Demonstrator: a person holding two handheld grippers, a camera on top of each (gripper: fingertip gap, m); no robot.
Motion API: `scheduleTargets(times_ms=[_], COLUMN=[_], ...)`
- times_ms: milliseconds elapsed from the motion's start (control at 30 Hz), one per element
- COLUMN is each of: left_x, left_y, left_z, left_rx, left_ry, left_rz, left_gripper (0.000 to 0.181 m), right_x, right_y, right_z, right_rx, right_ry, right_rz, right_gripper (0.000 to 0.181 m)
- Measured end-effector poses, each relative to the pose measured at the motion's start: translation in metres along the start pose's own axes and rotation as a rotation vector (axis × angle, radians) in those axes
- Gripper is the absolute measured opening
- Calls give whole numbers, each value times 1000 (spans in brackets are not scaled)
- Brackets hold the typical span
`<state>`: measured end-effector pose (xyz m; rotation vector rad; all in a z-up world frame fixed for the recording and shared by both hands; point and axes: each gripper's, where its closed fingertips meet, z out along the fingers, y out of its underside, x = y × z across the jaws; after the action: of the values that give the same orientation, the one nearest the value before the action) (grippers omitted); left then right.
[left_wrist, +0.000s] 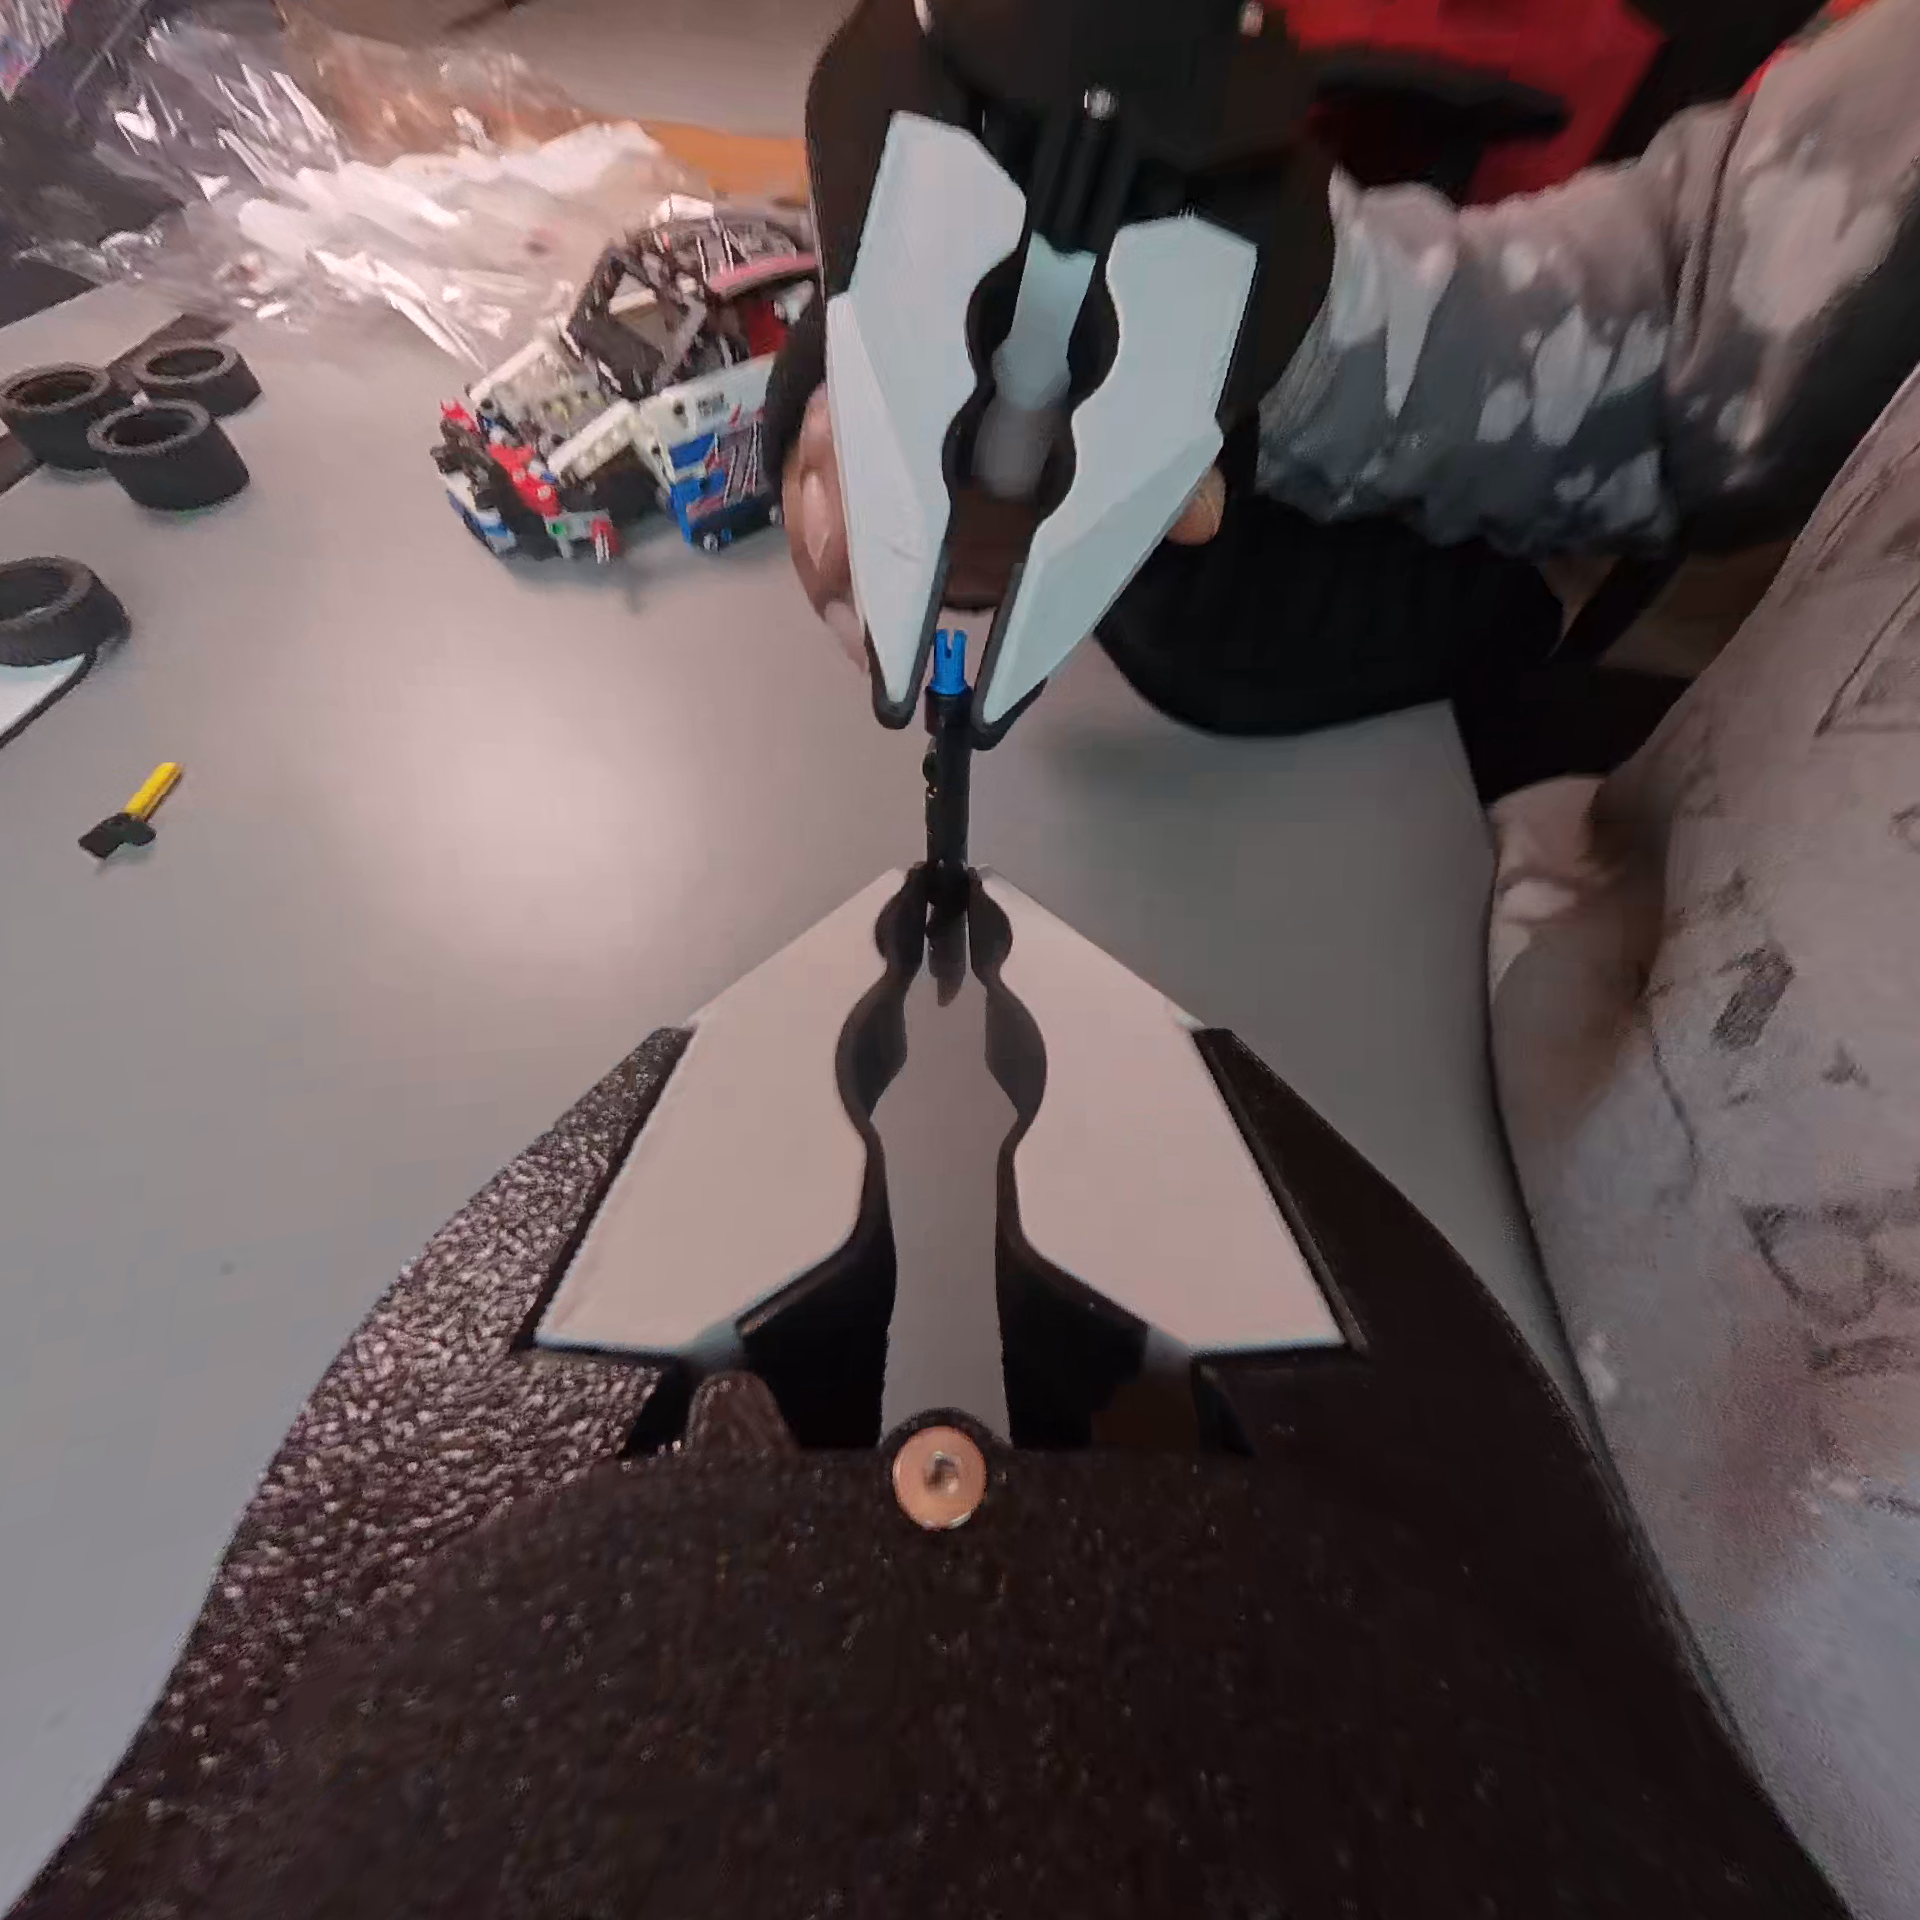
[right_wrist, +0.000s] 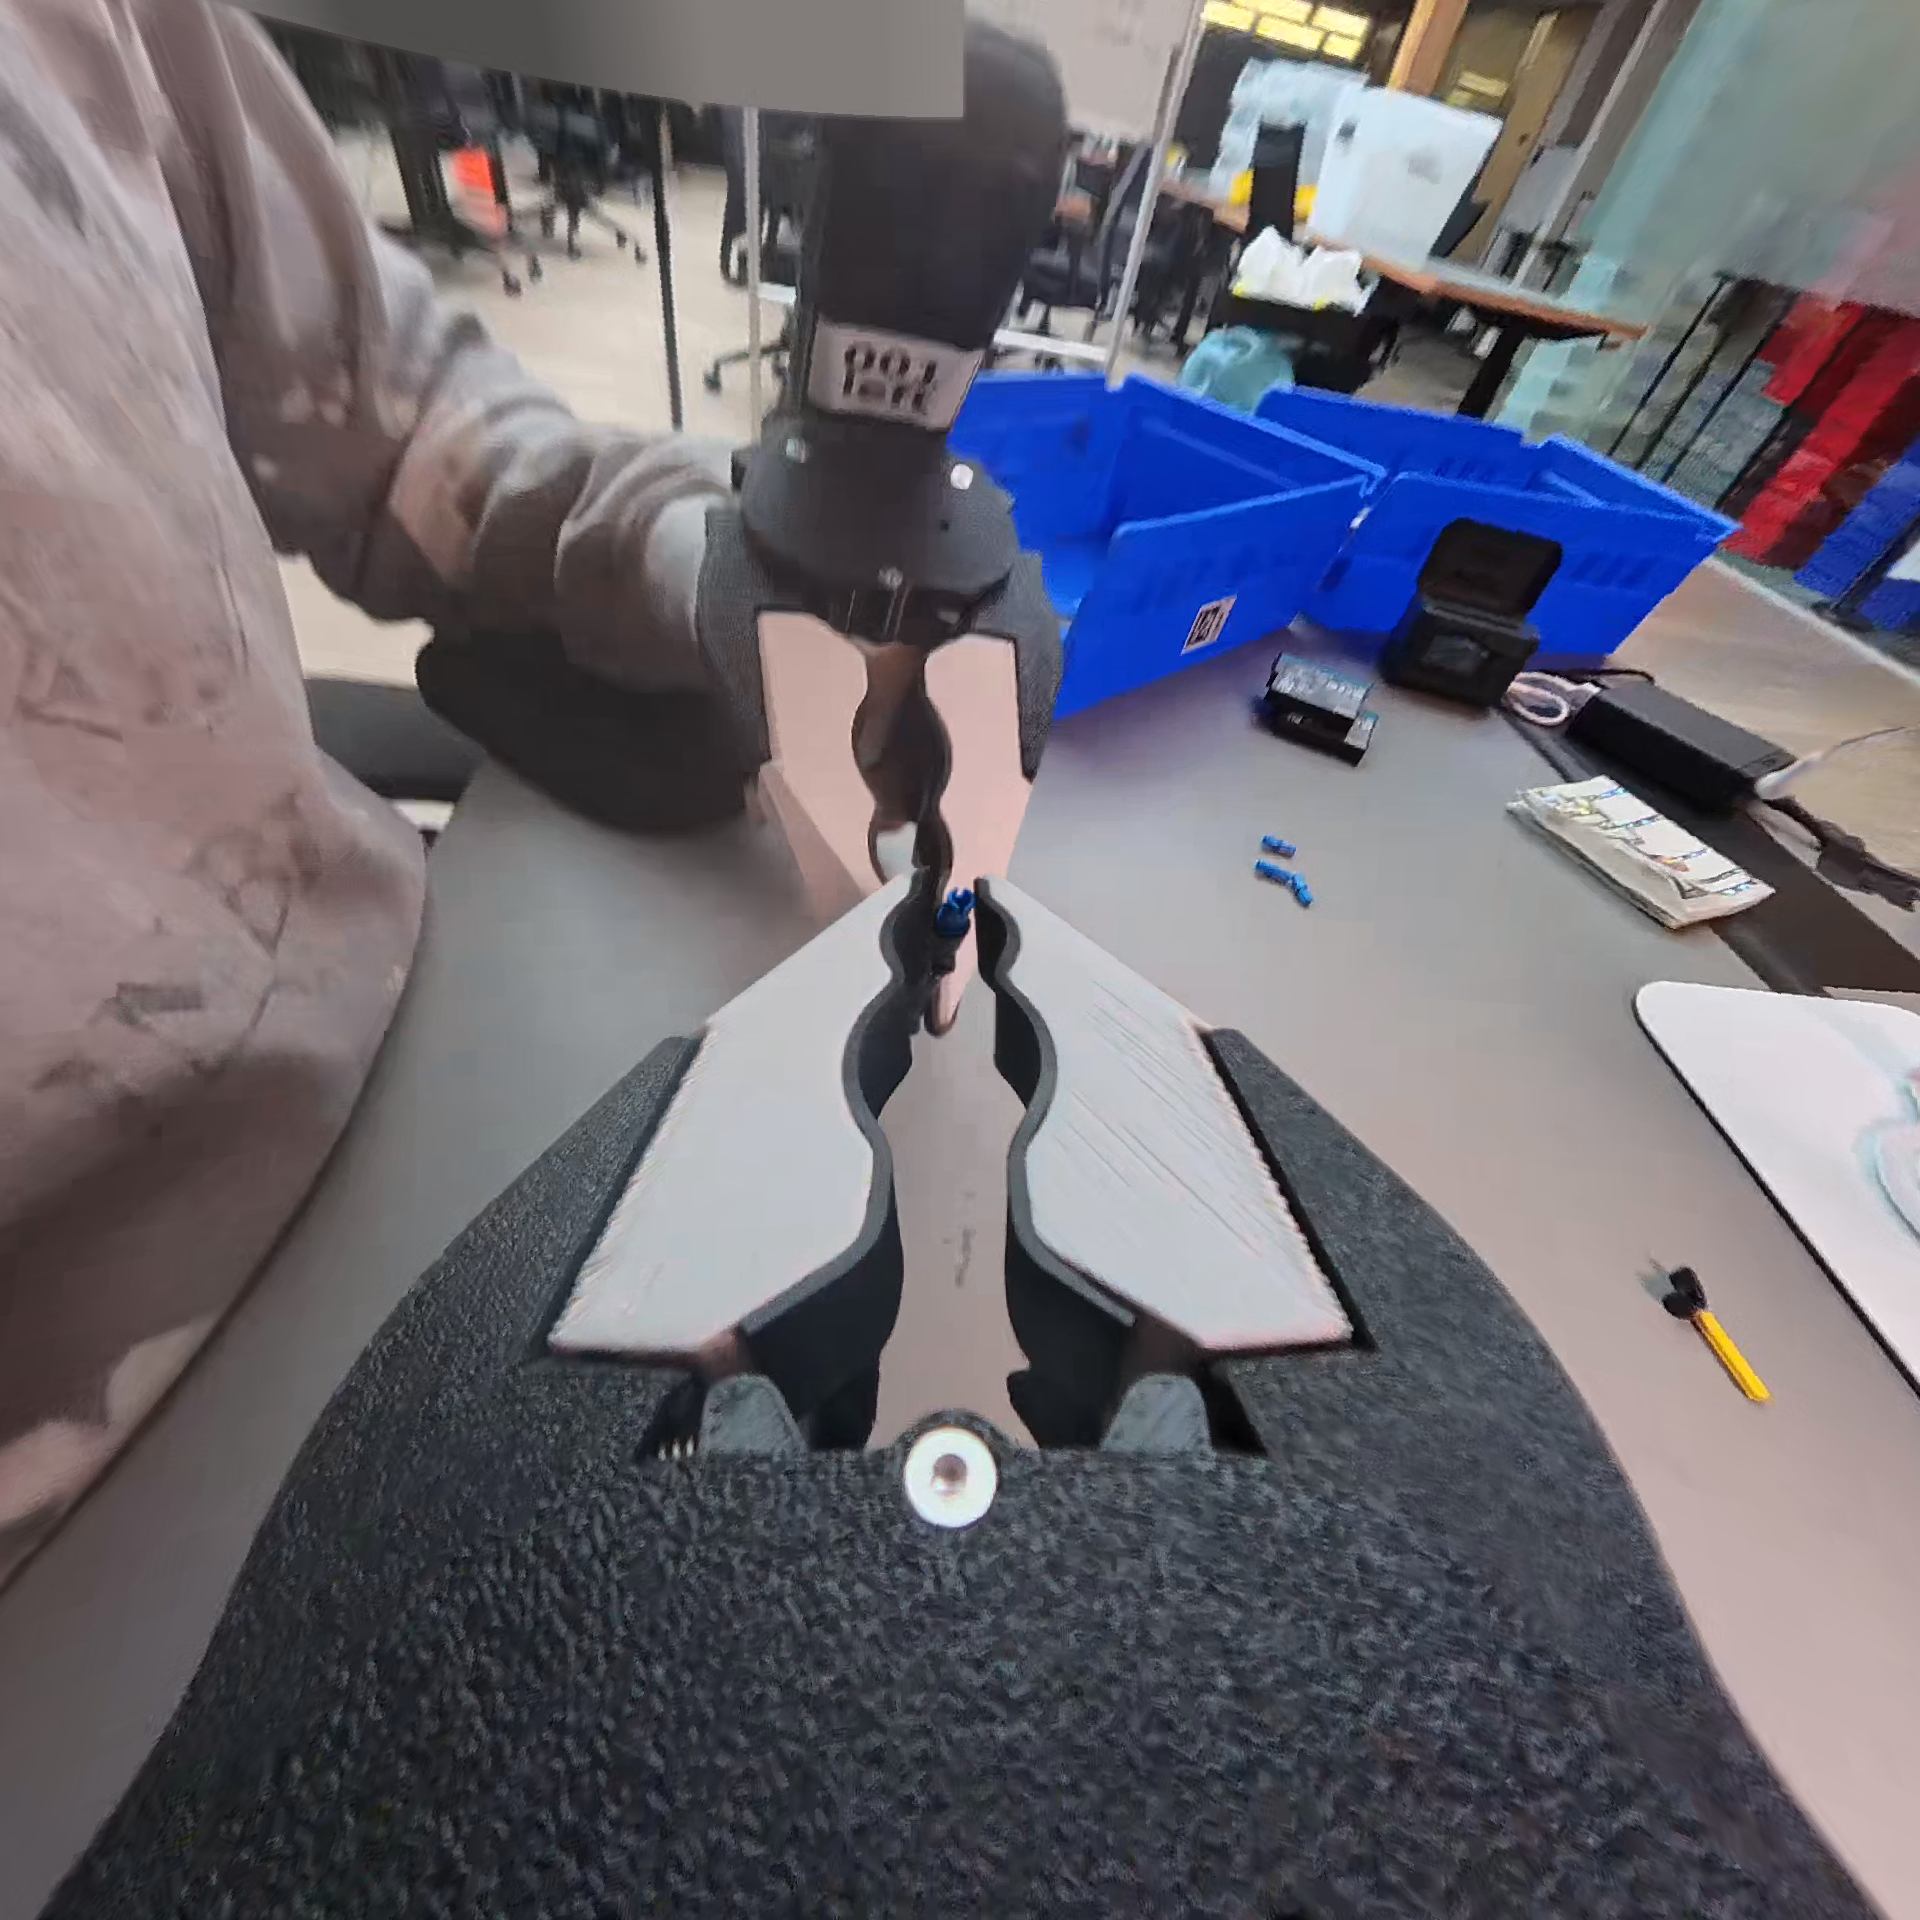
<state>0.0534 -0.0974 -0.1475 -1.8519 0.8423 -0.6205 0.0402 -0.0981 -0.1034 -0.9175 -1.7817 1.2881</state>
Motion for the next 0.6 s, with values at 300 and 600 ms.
scheduleTargets(times_ms=[300,600], left_x=[-5,-18], left_y=[-53,-44], left_z=[-10,-28], left_rx=[403,348], left_ry=[126,130], left_rz=[-313,-325], left_gripper=[6,30], right_x=[10,10], right_y=[-24,7], right_z=[-8,-6], right_rx=[275,9], right_ry=[-70,-57], right_rz=[339,254], right_gripper=[15,7])
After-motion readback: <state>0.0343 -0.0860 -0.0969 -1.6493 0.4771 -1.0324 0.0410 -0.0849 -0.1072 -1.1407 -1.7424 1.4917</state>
